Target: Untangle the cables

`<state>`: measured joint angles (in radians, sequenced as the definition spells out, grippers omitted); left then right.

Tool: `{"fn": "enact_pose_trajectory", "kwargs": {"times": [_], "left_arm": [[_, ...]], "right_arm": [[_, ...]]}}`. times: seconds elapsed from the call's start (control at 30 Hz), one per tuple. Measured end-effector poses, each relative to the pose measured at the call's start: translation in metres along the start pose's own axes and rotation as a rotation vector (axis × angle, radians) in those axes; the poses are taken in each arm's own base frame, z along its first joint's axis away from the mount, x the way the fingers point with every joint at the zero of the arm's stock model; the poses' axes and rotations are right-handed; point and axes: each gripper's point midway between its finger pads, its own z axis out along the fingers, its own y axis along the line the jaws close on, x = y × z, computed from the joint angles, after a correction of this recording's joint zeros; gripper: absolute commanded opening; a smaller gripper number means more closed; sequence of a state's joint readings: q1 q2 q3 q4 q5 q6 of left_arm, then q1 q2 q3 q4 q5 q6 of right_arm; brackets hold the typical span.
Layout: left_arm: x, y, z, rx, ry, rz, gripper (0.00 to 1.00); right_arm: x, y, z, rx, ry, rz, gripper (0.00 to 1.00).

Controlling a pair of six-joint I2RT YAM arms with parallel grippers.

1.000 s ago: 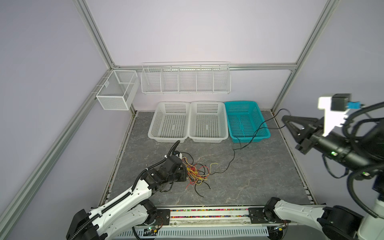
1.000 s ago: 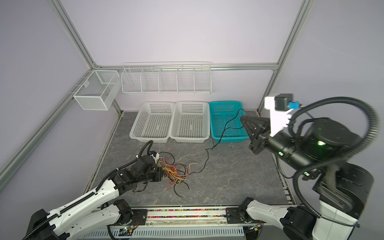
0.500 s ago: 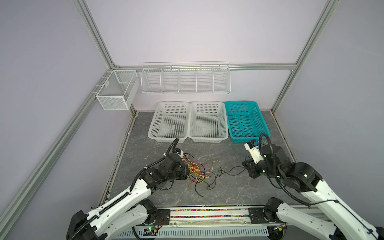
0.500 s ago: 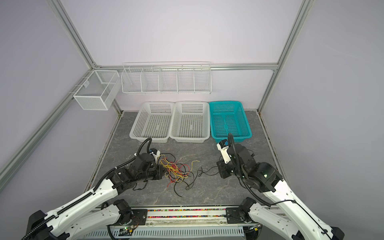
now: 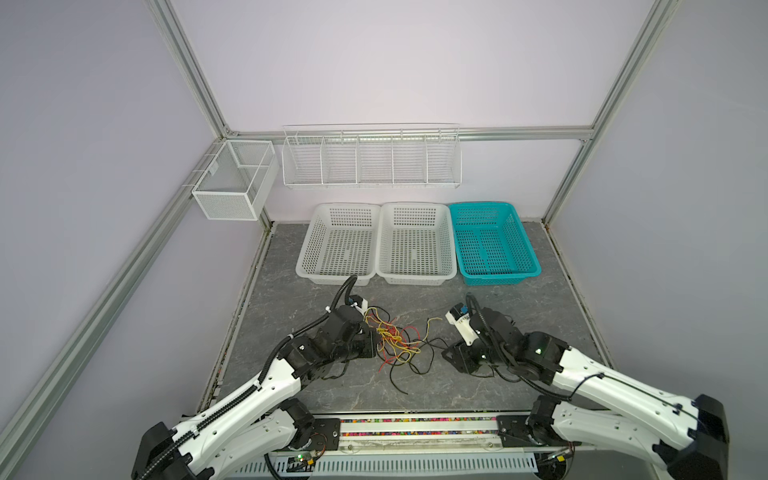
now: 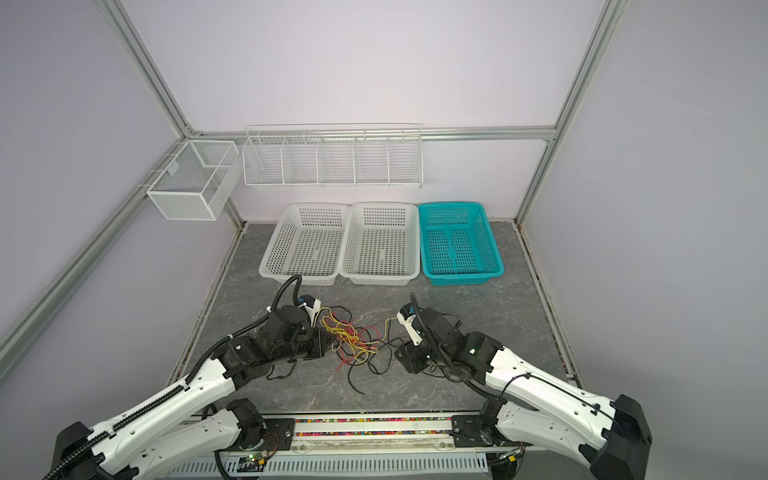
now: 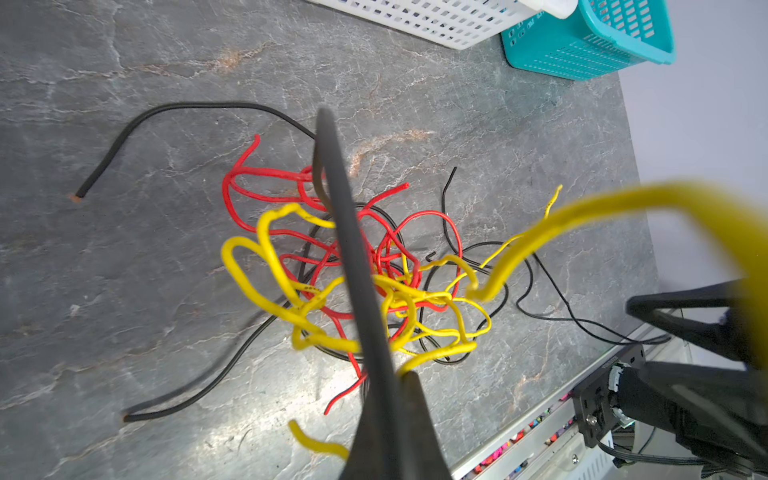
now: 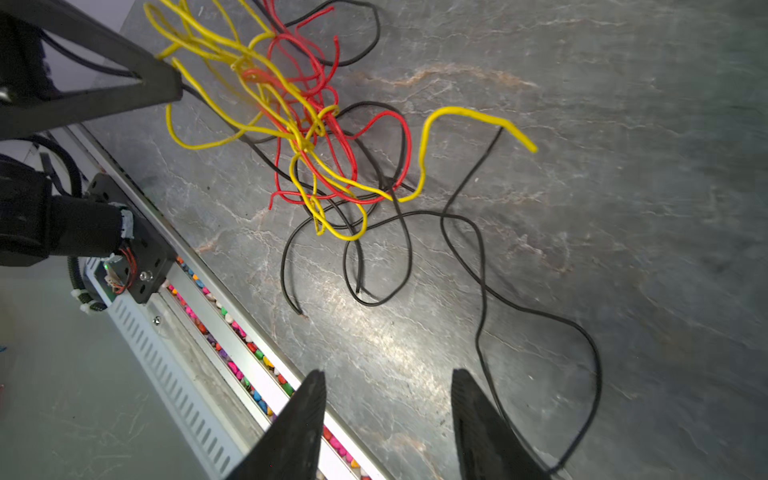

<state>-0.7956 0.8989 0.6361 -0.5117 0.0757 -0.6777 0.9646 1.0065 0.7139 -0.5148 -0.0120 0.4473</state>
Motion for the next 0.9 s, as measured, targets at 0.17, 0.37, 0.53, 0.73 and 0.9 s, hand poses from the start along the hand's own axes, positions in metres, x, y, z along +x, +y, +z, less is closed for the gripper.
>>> {"fn": "enact_pose_trajectory", "kwargs": {"times": [0.17,0.37,0.53,0.73,0.9], "left_arm": [[-0.001,-0.001,-0.001,0.006,-0.006,-0.002,0.0],[-0.004,-0.004,-0.005,0.02,-0.023,0.0,0.0],[-0.001,-0.002,-0.005,0.02,-0.023,-0.001,0.0],[0.0,-0.002,-0.004,0.024,-0.022,-0.007,0.0],[-0.002,-0.003,-0.004,0.03,-0.028,-0.015,0.0]], "right_arm": [[0.008,0.009,0.031,0.059,0.034,-0.052,0.72],[-0.004,-0.01,0.031,0.201,-0.071,-0.04,0.84],[-0.007,-0.023,0.019,0.227,-0.171,-0.003,0.89],[0.016,-0.029,0.045,0.204,-0.131,0.018,0.92],[0.02,-0.023,0.059,0.155,-0.133,0.024,0.91]]}}
